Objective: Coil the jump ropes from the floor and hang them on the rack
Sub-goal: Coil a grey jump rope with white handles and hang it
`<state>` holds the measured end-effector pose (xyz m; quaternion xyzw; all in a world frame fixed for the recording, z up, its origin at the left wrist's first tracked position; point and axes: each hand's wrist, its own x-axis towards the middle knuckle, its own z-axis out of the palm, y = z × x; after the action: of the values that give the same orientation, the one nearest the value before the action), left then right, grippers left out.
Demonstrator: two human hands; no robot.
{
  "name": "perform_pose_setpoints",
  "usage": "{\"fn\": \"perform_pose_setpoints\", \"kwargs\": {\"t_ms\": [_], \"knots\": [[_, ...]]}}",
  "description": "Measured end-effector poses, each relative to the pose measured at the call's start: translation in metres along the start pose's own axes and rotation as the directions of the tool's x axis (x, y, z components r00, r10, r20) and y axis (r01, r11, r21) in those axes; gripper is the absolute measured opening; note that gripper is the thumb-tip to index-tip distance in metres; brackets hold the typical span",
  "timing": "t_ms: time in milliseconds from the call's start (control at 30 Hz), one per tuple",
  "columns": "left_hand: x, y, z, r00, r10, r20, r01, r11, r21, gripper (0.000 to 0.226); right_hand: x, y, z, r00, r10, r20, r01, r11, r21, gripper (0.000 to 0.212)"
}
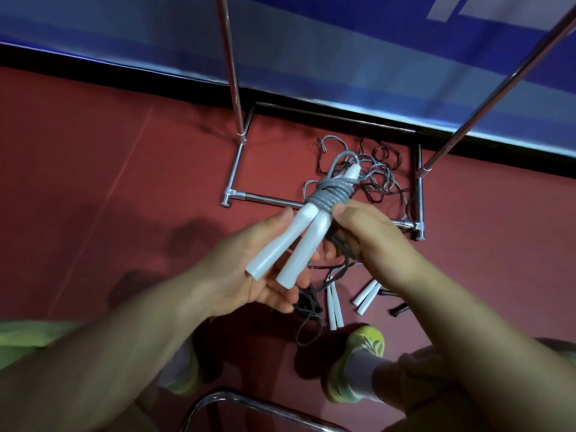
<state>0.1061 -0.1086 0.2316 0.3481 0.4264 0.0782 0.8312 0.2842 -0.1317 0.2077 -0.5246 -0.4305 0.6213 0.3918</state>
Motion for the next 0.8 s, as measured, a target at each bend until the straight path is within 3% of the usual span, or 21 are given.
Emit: {"fn": "perform_pose_setpoints", "kwargs": {"t_ms": [167, 467, 533, 667, 800], "knots": [[0.005, -0.007, -0.01, 0.97, 0.034, -0.243, 0.004, 0.988, 0.153, 0.056, 0.002, 0.001, 0.003, 0.99, 0.144, 0.005, -0.141, 0.973, -0.182, 0.037], [0.009, -0.01, -0.01, 0.96, -0.042, -0.276, 0.094, 0.979, 0.181, 0.036, 0.005, 0.01, -0.002, 0.969, 0.241, -0.043, -0.244, 0.928, -0.282, 0.044], [0.013, -0.011, -0.013, 0.941, 0.034, -0.338, 0.061, 0.962, 0.266, 0.031, 0.006, 0.014, -0.003, 0.956, 0.274, -0.106, -0.294, 0.904, -0.31, 0.048], [0.02, -0.013, -0.025, 0.898, 0.233, -0.374, -0.005, 0.854, 0.52, 0.038, 0.006, 0.022, -0.001, 0.936, 0.318, -0.154, -0.353, 0.85, -0.39, 0.051], [0.025, -0.019, -0.037, 0.857, 0.344, -0.385, 0.066, 0.666, 0.743, 0.05, 0.006, 0.02, 0.005, 0.947, 0.316, -0.053, -0.32, 0.921, -0.22, 0.041]]}}
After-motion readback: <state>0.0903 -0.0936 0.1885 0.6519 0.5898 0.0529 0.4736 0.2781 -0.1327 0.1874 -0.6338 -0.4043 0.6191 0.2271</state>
